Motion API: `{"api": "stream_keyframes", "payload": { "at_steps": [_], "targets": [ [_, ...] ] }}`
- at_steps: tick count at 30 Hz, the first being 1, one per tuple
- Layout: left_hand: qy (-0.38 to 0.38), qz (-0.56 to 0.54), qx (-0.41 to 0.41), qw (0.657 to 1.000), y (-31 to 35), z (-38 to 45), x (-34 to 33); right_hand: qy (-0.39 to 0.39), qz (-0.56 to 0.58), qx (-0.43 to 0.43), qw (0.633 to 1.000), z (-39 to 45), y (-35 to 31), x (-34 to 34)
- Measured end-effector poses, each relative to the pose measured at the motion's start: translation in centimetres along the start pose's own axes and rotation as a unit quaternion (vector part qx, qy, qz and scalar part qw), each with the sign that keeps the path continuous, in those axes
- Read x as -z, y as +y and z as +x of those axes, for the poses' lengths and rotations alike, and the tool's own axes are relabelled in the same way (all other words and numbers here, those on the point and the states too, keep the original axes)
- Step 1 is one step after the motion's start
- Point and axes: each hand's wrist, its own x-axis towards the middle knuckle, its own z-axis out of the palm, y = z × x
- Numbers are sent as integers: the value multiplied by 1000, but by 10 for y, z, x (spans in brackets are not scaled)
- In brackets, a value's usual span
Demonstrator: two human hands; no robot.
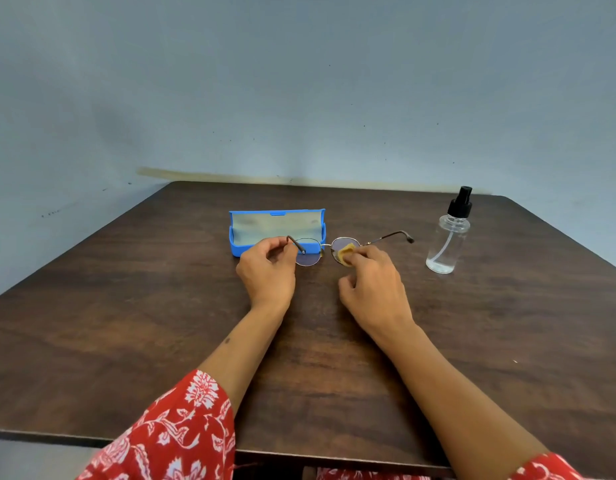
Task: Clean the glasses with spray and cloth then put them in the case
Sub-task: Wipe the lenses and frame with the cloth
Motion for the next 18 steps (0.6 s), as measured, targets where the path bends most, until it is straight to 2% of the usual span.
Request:
{"api": "stream_keyframes", "payload": {
  "at_steps": [3,8,13,18],
  "targets": [
    [-4,-7,-2,1000,1,-1,0,23,-2,-40,999,1,3,2],
    [-5,-1,-3,1000,0,-1,0,5,13,11,1000,-1,-3,0],
    [-13,-3,-8,1000,2,-3,0,35,7,-30,999,0,0,0],
    [-22,13,-23,999,3,-4,0,23,33,12,999,0,-4,-2]
  ]
}}
